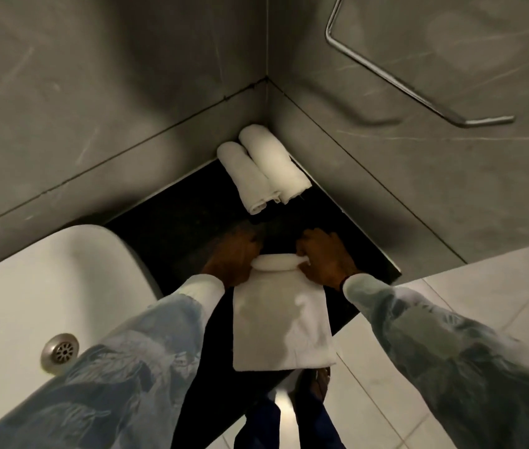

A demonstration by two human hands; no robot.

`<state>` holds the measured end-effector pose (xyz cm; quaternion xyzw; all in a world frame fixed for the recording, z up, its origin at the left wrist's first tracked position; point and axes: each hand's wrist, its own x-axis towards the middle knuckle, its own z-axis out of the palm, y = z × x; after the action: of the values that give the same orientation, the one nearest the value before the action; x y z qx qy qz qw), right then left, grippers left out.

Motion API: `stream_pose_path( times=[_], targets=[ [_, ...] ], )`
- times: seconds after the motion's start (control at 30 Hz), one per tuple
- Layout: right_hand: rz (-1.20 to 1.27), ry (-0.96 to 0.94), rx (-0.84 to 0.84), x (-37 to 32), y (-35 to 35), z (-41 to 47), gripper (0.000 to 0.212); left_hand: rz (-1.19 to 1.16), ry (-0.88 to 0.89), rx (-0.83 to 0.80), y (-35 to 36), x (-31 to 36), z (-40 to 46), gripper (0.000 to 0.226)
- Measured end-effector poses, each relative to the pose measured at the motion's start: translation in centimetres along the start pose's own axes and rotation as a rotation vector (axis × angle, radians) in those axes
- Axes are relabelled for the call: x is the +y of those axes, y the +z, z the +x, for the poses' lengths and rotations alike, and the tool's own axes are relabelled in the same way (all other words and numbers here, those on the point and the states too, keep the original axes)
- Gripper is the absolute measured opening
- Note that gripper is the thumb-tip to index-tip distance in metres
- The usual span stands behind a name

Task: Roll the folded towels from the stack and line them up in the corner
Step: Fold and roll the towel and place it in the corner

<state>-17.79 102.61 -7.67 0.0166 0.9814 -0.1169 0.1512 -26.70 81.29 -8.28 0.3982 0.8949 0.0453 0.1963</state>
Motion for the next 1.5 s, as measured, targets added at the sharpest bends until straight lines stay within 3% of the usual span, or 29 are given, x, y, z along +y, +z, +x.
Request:
stream_pose_path(
  times=[0.13, 0.27, 0.37, 0.5, 0.67, 0.83, 0.97, 1.1, 1.17, 1.23, 1.33, 1.5],
  targets=[
    [-0.15, -0.151, 0.136, -0.3, 2.5, -2.6, 0.034, 0.103, 0.173, 0.139, 0.8, 1.1, -2.2, 0.036],
    [-0.156, -0.169, 0.096, -0.7, 2.2, -4.3, 0.027, 0.163, 0.243, 0.065, 1.7, 0.5, -4.2, 0.055],
    [-0.115, -0.179, 0.04, -0.2, 1.4, -5.2, 0.028, 0.15, 0.3, 0.085, 1.7, -0.3, -4.8, 0.051],
    [-0.191, -0.203, 0.059, -0.6, 1.1, -5.3, 0.021, 0.135, 0.217, 0.006, 1.4, 1.0, -5.1, 0.047],
    [-0.189, -0.068, 0.073, -1.1, 0.9, -3.7, 0.03, 0.198, 0.133, 0.108, 1.0, 1.3, -3.7, 0.054],
    [-0.22, -0.133, 0.213, -0.9, 2.7, -4.0, 0.021, 0.285, 0.194, 0.137, 1.2, 1.6, -4.0, 0.045],
    [-0.11, -0.155, 0.13, -0.2, 1.7, -4.4, 0.02, 0.099, 0.172, 0.148, 1.5, 0.3, -5.9, 0.026],
    [0.232, 0.049, 0.049, 0.1, 0.1, -3.9, 0.016, -0.151, -0.025, 0.084, 0.2, 1.1, -5.7, 0.014],
    [0.36, 0.145, -0.001, 0.2, -0.1, -3.4, 0.011, -0.188, -0.162, 0.009, -0.1, 1.5, -4.6, 0.027],
    [0.424, 0.185, -0.048, 0.3, -0.3, -3.0, 0.02, -0.202, -0.258, -0.085, 0.0, 1.7, -3.6, 0.054],
    [0.359, 0.172, -0.113, -0.2, -0.5, -2.8, 0.047, -0.076, -0.262, -0.166, -0.2, 2.5, -3.0, 0.057],
    [0.026, -0.02, -0.007, -1.4, 0.4, -5.2, 0.034, 0.039, -0.21, -0.016, 1.2, 4.4, -6.1, 0.052]
  ],
)
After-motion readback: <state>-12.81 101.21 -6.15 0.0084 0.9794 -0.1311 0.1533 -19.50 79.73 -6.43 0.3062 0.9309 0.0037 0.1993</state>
